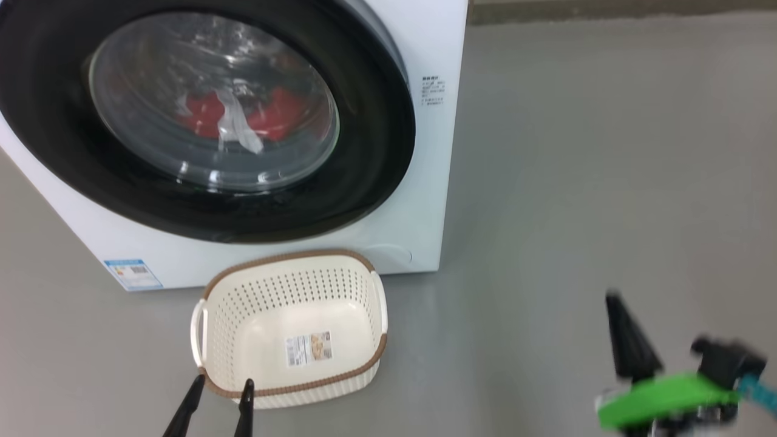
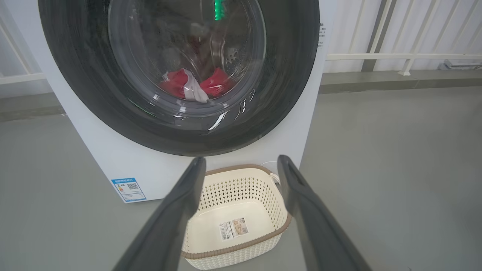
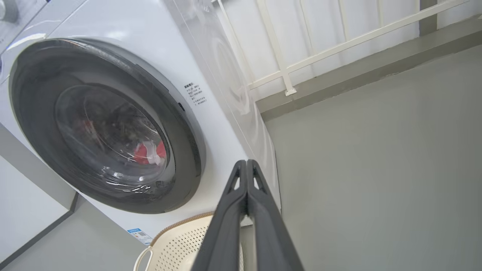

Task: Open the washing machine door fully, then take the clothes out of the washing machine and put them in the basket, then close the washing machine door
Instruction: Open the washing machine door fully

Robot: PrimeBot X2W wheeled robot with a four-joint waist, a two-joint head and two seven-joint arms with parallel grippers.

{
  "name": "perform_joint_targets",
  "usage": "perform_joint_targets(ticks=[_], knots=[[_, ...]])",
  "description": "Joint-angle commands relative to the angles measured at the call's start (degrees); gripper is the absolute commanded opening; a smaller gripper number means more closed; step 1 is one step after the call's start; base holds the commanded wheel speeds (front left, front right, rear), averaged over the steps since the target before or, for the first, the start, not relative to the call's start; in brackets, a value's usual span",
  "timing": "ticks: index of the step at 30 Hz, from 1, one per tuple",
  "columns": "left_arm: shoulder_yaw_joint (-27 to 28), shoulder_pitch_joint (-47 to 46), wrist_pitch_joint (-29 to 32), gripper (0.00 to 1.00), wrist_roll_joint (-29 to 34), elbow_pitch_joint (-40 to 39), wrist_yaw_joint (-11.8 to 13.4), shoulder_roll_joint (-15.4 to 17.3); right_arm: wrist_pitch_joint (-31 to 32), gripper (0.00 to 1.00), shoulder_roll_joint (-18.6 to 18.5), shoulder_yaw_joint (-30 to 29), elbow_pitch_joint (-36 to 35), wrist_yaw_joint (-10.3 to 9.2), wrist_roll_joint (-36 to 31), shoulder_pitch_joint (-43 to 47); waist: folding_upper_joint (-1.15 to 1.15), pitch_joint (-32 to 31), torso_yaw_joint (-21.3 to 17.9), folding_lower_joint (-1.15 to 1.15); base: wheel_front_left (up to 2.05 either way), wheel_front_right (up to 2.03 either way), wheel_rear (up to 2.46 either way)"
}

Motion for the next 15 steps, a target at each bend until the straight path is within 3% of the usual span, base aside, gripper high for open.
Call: perform_joint_targets(ticks=[1, 11, 15], knots=[[1.42, -2.42, -0.71, 1.0, -0.3, -1.39, -0.33, 0.13, -0.59, 0.0, -0.83, 1.47, -1.9, 0.02, 1.76, -5.07, 0.0, 1.94, 0.29, 0.0, 0.0, 0.0, 0.0], [-1.22, -8.55, -0.71, 1.0, -2.01, -1.62, -1.26, 0.12, -0.59, 0.0, -2.11, 4.11, -0.81, 0.02, 10.48, -22.9, 0.0, 10.97, 4.48, 0.0, 0.0, 0.0, 0.0], [-2.69, -10.74, -0.71, 1.0, -2.83, -2.09, -1.36, 0.12, -0.59, 0.0, -3.64, 7.85, -0.13, 0.02, 17.88, -29.9, 0.0, 14.16, 6.24, 0.0, 0.0, 0.0, 0.0]])
